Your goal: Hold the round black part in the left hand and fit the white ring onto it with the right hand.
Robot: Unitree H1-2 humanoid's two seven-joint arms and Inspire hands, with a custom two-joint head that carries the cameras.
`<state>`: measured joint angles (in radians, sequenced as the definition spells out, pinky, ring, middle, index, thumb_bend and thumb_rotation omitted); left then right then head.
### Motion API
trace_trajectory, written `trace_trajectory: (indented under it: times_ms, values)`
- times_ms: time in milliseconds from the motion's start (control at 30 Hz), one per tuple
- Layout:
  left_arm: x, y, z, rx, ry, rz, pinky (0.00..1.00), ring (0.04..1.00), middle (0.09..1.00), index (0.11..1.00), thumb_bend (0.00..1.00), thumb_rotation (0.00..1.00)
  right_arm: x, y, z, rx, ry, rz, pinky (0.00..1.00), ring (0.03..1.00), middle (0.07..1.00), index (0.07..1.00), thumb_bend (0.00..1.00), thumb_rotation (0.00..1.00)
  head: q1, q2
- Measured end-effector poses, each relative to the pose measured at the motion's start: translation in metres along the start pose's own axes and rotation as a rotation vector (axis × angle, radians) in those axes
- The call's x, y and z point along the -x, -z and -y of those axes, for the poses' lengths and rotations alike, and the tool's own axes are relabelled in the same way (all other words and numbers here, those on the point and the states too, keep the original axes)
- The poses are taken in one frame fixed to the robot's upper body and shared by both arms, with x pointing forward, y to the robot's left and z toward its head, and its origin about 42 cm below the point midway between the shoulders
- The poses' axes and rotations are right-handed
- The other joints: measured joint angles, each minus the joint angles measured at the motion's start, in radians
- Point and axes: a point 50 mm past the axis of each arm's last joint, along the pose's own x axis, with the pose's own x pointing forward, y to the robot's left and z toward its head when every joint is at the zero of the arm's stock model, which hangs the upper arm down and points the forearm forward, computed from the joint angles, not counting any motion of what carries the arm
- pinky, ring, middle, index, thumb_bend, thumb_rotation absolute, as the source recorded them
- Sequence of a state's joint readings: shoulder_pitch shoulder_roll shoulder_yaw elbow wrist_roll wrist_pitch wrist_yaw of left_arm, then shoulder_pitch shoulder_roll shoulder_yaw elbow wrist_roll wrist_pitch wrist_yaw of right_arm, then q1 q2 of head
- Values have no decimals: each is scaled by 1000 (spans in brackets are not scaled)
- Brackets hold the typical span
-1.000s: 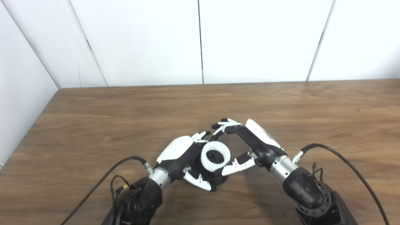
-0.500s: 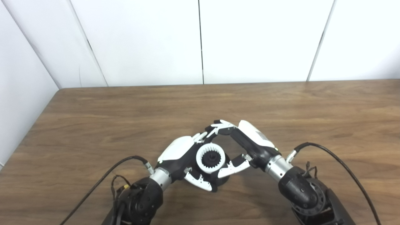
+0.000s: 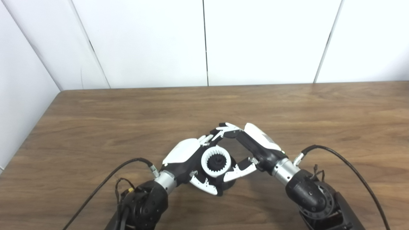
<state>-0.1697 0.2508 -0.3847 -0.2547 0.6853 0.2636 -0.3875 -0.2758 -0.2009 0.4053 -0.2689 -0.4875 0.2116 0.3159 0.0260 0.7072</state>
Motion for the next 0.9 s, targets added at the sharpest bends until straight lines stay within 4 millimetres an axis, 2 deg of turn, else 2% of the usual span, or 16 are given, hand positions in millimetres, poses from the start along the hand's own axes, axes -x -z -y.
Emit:
trace_trajectory:
  times_ms: [367,900]
  values:
    - [1,-2,1,7,-1,6,871,1000,1000,681,832,177,2,7,5,-9,-3,-35,840,938,832,488,524,159,3,5]
    - [5,-4,2,27,10,11,884,1000,1000,683,825,154,4,17,0,-59,-27,-81,854,938,835,488,523,160,5,15]
